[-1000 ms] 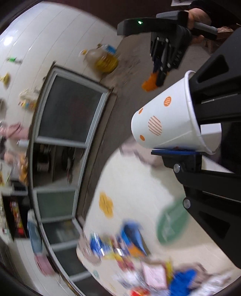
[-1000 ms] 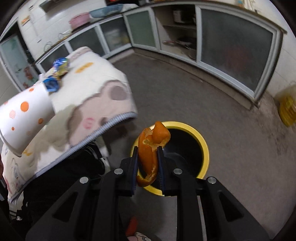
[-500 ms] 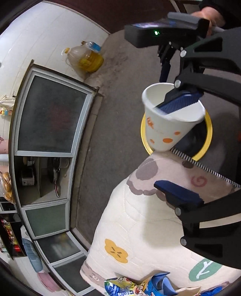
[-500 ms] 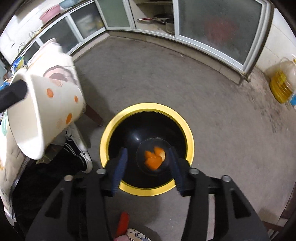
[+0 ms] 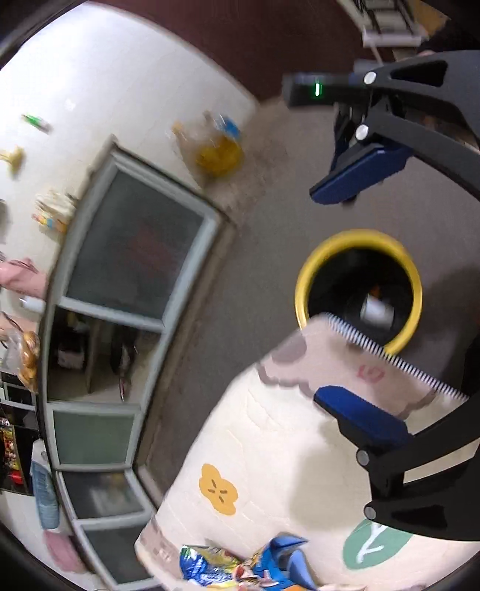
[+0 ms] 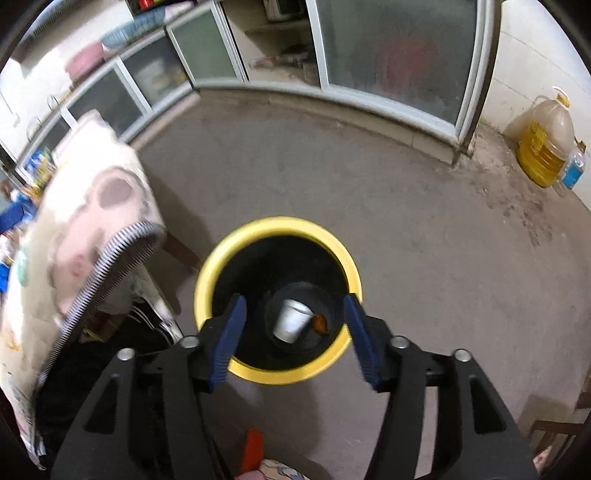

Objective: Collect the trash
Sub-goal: 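Drop the orange peel into the yellow bin with the right tool while the left tool drops the cup, then move both tools back over the table toward the wrappers and tissue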

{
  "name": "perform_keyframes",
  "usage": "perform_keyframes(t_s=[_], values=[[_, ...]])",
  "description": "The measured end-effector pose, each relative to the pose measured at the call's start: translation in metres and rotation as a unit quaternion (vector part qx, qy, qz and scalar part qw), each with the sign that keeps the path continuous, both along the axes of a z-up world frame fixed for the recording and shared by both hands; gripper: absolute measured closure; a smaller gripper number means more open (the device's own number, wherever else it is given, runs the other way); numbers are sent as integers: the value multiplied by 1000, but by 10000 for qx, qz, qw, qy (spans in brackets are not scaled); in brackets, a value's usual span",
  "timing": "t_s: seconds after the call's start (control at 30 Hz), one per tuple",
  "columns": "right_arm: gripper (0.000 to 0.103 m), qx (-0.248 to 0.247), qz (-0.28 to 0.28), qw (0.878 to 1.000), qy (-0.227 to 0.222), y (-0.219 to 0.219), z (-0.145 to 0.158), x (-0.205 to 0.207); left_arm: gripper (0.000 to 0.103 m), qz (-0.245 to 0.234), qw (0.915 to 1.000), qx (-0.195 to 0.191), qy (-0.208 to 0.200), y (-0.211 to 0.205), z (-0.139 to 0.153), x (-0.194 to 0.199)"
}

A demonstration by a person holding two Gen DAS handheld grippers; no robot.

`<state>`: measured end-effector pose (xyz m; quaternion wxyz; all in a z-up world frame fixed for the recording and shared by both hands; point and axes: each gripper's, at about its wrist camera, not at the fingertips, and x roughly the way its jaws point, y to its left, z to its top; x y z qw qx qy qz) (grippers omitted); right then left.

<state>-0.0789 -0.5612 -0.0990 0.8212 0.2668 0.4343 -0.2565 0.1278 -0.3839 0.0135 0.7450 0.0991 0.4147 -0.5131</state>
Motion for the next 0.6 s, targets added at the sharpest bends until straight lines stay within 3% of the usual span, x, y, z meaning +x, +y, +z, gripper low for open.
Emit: perform_keyframes(t_s=[0.13, 0.27, 0.33, 0.5, 0.6], values=[[11, -280, 43, 9960, -851, 14, 38, -7, 8, -171, 9952, -835, 490, 50, 26, 5], [8, -646, 414, 9841, -1602, 42, 81, 6, 8, 290, 9849, -1527, 761, 118, 36, 21], [8, -866, 736, 9763, -1840, 64, 99, 22, 8, 750, 9780, -1842, 624, 161, 39, 28], [8, -1339, 1644, 9559, -2031, 119, 122, 74, 8, 1922, 9685, -1546, -339, 261, 45, 36], [8, -1636, 2149, 9413, -2024, 155, 128, 110, 8, 2391, 9658, -576, -822, 301, 46, 40]])
